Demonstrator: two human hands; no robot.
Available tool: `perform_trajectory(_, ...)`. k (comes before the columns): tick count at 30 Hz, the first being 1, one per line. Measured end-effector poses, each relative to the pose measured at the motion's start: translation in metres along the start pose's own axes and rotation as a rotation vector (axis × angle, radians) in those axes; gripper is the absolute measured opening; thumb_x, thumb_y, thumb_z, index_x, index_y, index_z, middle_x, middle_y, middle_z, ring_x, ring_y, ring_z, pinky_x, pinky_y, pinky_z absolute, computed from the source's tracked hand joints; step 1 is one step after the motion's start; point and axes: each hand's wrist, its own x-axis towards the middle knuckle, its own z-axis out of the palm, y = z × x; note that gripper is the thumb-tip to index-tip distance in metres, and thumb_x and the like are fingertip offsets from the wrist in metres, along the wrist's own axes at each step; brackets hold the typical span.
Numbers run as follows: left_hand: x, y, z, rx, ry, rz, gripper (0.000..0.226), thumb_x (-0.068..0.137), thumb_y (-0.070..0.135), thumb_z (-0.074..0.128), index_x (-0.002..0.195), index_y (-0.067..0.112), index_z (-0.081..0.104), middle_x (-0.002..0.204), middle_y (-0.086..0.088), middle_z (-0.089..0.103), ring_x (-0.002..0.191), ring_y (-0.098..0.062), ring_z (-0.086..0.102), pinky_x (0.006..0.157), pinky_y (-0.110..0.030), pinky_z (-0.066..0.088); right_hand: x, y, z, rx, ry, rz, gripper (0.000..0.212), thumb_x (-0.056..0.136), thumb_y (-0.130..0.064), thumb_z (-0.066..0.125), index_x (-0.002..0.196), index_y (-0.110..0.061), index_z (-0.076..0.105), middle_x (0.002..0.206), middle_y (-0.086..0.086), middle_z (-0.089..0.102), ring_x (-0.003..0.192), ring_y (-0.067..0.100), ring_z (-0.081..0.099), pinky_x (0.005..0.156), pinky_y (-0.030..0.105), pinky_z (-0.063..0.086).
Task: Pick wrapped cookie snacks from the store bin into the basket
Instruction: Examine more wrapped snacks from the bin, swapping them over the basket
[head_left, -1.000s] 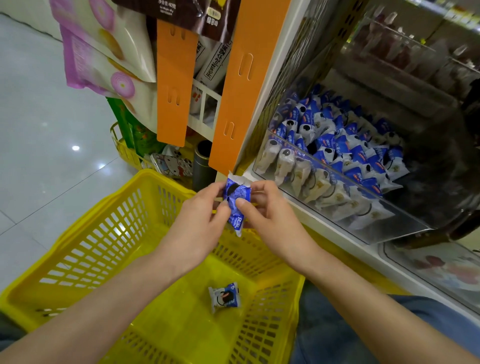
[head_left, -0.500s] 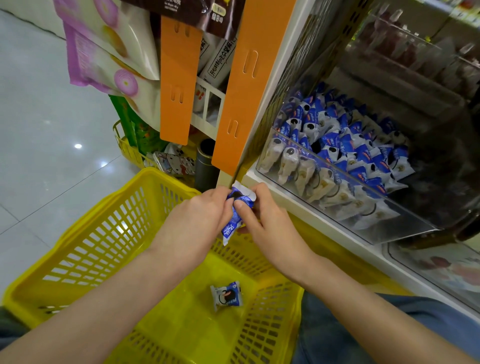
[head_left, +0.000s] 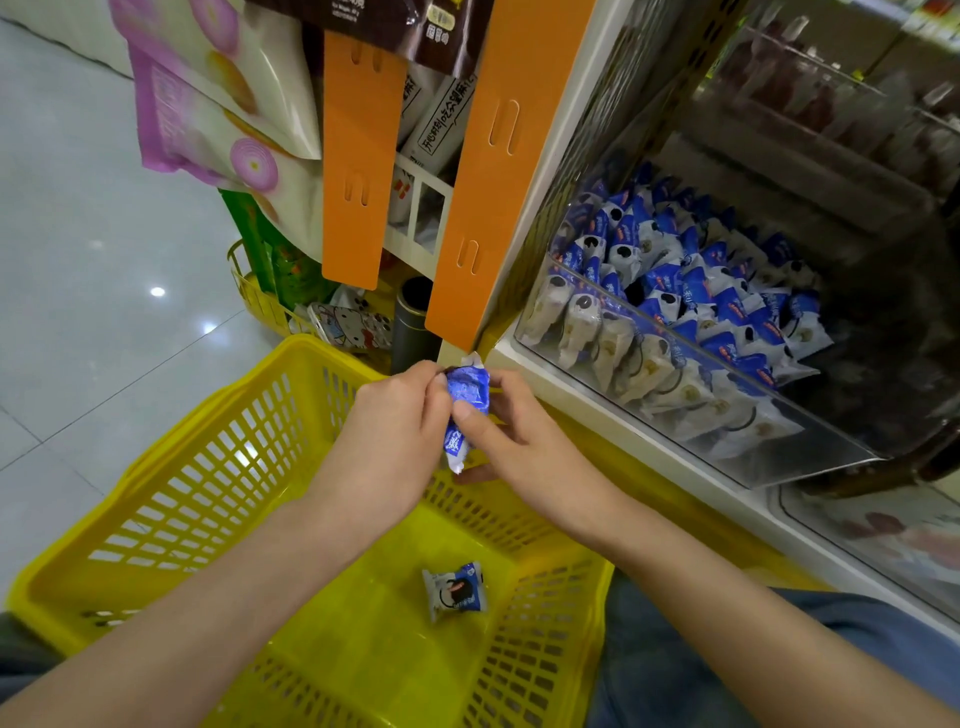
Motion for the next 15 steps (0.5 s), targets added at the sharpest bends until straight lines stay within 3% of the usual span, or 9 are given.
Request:
perform_trajectory(3, 0.0016, 0.0004, 0.0020, -0.076, -0.048, -0.033, 0.022, 0.096, 0.012, 0.042, 0.106, 0.011, 0.062, 0.087, -0.001, 0.063, 0.070, -0.004, 0.051, 0.060, -0.009, 0.034, 0.0004, 0.0001, -0.0018, -0.003, 0.007, -0.016, 0.037, 0.093, -0.022, 0.052, 0.127, -0.018, 0.039, 0.117, 0.000, 0.058, 0.088, 0.008, 0.064, 0.067, 0.022, 0.055)
perform_trajectory(5, 0.0017, 0.0009, 0.0038, -0.093, -0.107, -0.034, 0.029, 0.095, 0.011, 0.043, 0.120, 0.009, 0.057, 0.107, -0.005, 0.060, 0.084, -0.008, 0.047, 0.064, -0.008, 0.032, 0.0010, 0.0010, -0.0038, -0.020, 0.029, -0.024, 0.035, 0.094, -0.022, 0.050, 0.127, -0.018, 0.041, 0.110, 0.000, 0.061, 0.087, 0.010, 0.064, 0.067, 0.024, 0.055)
perform_trajectory(8, 0.0012, 0.0006, 0.0019, -0.093, -0.172, -0.017, 0.035, 0.094, 0.011, 0.043, 0.128, 0.011, 0.052, 0.110, -0.001, 0.055, 0.083, -0.004, 0.046, 0.066, 0.004, 0.032, 0.0025, 0.0021, -0.0066, -0.054, 0.030, -0.025, 0.032, 0.095, -0.021, 0.048, 0.126, -0.018, 0.043, 0.107, 0.003, 0.063, 0.091, 0.018, 0.064, 0.073, 0.035, 0.058)
perform_trajectory(11, 0.0019, -0.0012, -0.0018, -0.129, -0.218, -0.032, 0.036, 0.094, 0.007, 0.042, 0.129, 0.012, 0.051, 0.110, 0.000, 0.054, 0.080, -0.001, 0.049, 0.067, 0.005, 0.034, 0.0040, 0.0020, -0.0090, -0.046, 0.002, -0.036, 0.031, 0.095, -0.018, 0.048, 0.126, -0.015, 0.043, 0.106, 0.003, 0.062, 0.088, 0.013, 0.064, 0.069, 0.028, 0.056)
perform_trajectory(13, 0.0021, -0.0024, -0.0020, -0.172, -0.251, -0.050, 0.036, 0.095, 0.005, 0.040, 0.128, 0.013, 0.051, 0.112, 0.000, 0.057, 0.089, -0.005, 0.053, 0.072, 0.000, 0.040, 0.0044, 0.0011, -0.0097, -0.029, -0.014, -0.042, 0.030, 0.095, -0.017, 0.049, 0.124, -0.017, 0.043, 0.104, -0.002, 0.062, 0.084, 0.007, 0.064, 0.066, 0.023, 0.055)
perform_trajectory(15, 0.0030, -0.0026, -0.0007, -0.288, -0.290, -0.105, 0.035, 0.097, 0.006, 0.038, 0.129, 0.013, 0.051, 0.119, -0.005, 0.058, 0.102, -0.014, 0.057, 0.088, -0.020, 0.048, 0.0046, 0.0008, -0.0097, -0.015, -0.007, -0.060, 0.027, 0.094, -0.018, 0.051, 0.119, -0.023, 0.044, 0.104, -0.006, 0.063, 0.081, 0.003, 0.064, 0.064, 0.019, 0.053)
